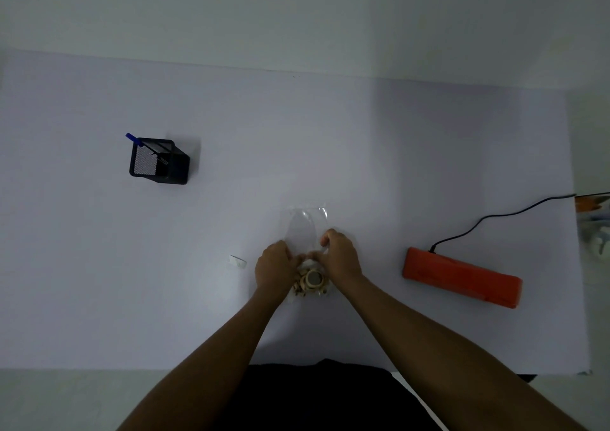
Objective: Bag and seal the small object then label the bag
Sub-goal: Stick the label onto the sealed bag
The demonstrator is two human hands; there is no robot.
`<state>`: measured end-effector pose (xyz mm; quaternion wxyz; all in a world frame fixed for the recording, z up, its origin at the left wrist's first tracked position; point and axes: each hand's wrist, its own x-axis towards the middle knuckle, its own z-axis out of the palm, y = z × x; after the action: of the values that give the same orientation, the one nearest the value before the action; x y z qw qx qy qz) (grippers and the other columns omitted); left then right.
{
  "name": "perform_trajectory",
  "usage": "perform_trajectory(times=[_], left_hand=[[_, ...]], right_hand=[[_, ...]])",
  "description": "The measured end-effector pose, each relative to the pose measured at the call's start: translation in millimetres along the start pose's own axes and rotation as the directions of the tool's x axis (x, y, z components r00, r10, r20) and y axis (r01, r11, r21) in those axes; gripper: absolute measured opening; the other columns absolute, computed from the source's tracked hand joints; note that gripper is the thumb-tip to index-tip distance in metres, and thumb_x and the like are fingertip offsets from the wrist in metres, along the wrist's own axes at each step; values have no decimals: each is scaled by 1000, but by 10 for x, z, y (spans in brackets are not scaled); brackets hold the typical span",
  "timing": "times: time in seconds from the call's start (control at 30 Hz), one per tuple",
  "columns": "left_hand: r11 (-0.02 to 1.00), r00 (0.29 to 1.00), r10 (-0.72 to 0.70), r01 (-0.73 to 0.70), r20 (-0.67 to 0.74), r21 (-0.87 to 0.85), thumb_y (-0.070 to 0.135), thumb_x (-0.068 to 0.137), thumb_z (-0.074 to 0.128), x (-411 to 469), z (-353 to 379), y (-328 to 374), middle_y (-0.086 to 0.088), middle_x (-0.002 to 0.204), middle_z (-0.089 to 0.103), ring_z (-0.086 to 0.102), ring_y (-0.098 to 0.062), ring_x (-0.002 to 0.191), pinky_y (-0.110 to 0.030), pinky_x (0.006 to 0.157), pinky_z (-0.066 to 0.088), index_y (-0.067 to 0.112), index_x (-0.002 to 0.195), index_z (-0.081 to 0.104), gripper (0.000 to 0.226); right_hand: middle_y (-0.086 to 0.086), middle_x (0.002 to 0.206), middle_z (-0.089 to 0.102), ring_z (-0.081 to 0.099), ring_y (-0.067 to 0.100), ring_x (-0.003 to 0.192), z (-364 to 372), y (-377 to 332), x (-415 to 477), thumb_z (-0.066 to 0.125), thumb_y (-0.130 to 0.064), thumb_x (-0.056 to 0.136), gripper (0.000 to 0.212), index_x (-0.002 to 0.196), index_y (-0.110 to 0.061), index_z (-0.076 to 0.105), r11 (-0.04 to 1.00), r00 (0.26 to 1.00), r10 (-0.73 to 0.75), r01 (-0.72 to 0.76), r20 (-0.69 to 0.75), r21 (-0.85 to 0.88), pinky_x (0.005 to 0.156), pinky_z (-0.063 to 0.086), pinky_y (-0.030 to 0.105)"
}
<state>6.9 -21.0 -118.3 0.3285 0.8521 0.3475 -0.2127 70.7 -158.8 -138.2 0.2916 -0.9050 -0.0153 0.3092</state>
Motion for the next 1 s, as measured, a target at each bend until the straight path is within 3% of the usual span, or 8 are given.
perform_trajectory(times=[0.13, 0.33, 0.43, 0.53, 0.67, 0.77, 1.0], left_hand=[[999, 999, -17, 18, 28, -41, 37, 82, 72, 32, -25, -19, 3, 68, 58, 53, -14, 59, -25, 48, 34, 19, 74, 50, 29], [999, 998, 9, -6, 68, -41, 27, 85, 69, 76, -80, -41, 2, 71, 61, 55, -14, 64, -23, 51, 33, 16, 77, 56, 20], [999, 996, 31, -31, 82, 5, 30, 87, 67, 102, -84, -70, 1, 76, 64, 60, -17, 71, -29, 59, 45, 18, 77, 56, 18], [998, 995, 59, -62, 82, 28, 27, 87, 61, 92, -81, -75, 1, 75, 64, 61, -18, 70, -31, 61, 50, 17, 78, 56, 14], [997, 996, 75, -76, 57, 20, 21, 85, 57, 60, -71, -27, -1, 71, 62, 59, -18, 65, -25, 55, 40, 15, 78, 55, 10], [997, 996, 68, -69, 50, 18, 21, 86, 57, 47, -61, -25, -1, 71, 60, 59, -19, 65, -26, 57, 40, 16, 78, 53, 10], [996, 995, 87, -88, 38, 28, 27, 86, 57, 71, -30, -57, 0, 72, 61, 59, -20, 67, -29, 59, 45, 16, 79, 53, 14]], right_hand=[[6, 89, 58, 53, 18, 75, 22, 4, 16, 83, -25, 73, 34, 87, -12, 55, 1000, 1000, 11, -12, 2, 19, 56, 33, 23], [7, 92, 59, 56, 20, 82, 27, 39, 22, 75, -7, 78, 24, 85, -17, 54, 997, 1000, -3, 1, 31, 73, 70, 43, 27], [8, 90, 61, 57, 20, 81, -22, 69, 19, 68, -1, 81, 21, 86, -16, 56, 995, 999, -23, 20, 24, 103, 71, 44, 27], [4, 86, 58, 54, 16, 76, -38, 73, 5, 69, -14, 85, 13, 90, -13, 58, 992, 1000, -12, 9, 21, 125, 70, 43, 27], [0, 91, 53, 49, 13, 77, 20, -28, -22, 81, -35, 74, 41, 93, -14, 52, 995, 1000, 17, -18, 11, 95, 60, 35, 21], [1, 92, 52, 48, 15, 79, 59, -61, -32, 82, -28, 73, 41, 91, -15, 48, 997, 1000, 11, -10, -14, 74, 58, 31, 16], [6, 95, 56, 54, 18, 85, -4, 7, -4, 69, -9, 86, 17, 91, -14, 54, 996, 1000, 10, -12, 23, 89, 72, 39, 25]])
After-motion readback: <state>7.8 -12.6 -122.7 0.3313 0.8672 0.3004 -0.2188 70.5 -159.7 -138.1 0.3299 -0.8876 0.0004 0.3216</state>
